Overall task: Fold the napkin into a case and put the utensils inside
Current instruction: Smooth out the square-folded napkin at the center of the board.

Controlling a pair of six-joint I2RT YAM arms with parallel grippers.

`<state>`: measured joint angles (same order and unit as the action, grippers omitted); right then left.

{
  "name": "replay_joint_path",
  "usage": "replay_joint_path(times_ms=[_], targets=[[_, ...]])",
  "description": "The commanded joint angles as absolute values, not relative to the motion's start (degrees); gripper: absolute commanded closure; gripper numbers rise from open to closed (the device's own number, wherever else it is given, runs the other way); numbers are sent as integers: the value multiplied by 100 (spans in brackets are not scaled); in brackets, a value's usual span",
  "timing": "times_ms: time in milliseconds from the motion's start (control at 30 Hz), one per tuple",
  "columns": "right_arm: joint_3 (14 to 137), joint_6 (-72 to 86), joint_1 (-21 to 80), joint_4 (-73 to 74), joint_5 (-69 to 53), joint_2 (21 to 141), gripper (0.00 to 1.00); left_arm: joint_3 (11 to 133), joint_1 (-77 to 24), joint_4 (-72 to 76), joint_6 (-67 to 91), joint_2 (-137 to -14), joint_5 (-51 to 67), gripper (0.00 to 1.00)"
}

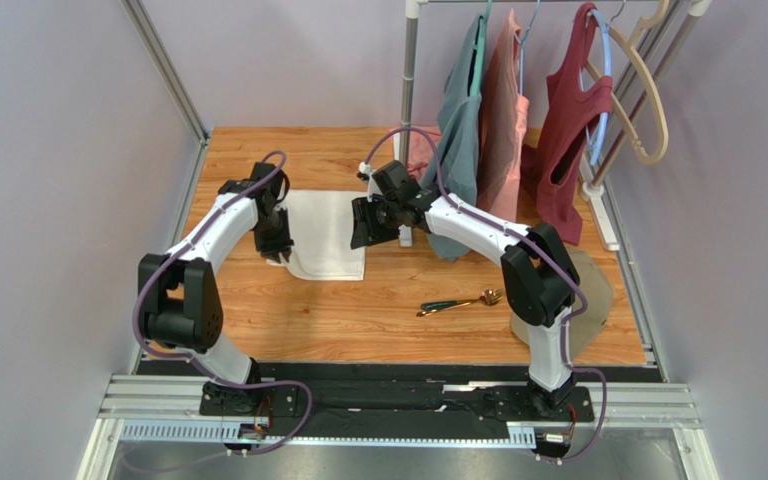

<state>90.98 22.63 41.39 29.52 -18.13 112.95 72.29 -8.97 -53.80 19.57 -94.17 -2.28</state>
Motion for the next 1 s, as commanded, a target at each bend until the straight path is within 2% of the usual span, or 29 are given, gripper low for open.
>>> replay_joint_path(times_ms=[0, 33, 67, 100, 133, 267, 333, 400, 433, 600, 700, 867, 967], targets=[[9413, 2653, 4210, 2865, -2075, 11549, 51, 6514, -405, -5370, 3243, -8520, 208, 45], [9396, 2802, 4219, 2917, -1961, 11575, 51, 6286, -291, -5361, 3304, -8308, 289, 33], [9387, 2960, 4210, 3109, -1655, 11575, 50, 6197, -99, -5353, 3435, -8097, 360, 15], [9369, 3327, 4210, 3198, -1539, 11566, 50, 6144, -36, -5353, 3454, -7677, 500, 4], [9221, 3549, 4219, 3243, -1451, 11549, 46, 6126, 165, -5405, 3515, -7490, 492, 1], [8572, 4753, 4262, 2728, -1388, 11382, 38, 6117, 754, -5248, 3420, -6917, 623, 1], [8490, 5130, 4289, 2672, -1249, 11426, 34, 6204, 861, -4931, 3131, -7127, 1220, 2], [8438, 5351, 4307, 2777, -942, 11470, 34, 6354, 923, -4904, 2945, -7687, 1711, 10], [8385, 5587, 4315, 2769, -880, 11478, 34, 6450, 923, -4922, 2814, -7873, 1853, 11], [8165, 6161, 4456, 2566, -625, 11540, 36, 6355, 932, -4572, 2681, -8490, 2092, 9], [8358, 6600, 4596, 2961, -247, 11654, 43, 6258, 949, -4439, 2558, -8700, 1951, 7], [8429, 7039, 4676, 2971, -159, 11795, 51, 6258, 958, -4333, 2373, -9035, 2145, 11], [8402, 7242, 4702, 2979, -106, 11804, 53, 6302, 958, -4359, 2268, -9166, 2013, 16]])
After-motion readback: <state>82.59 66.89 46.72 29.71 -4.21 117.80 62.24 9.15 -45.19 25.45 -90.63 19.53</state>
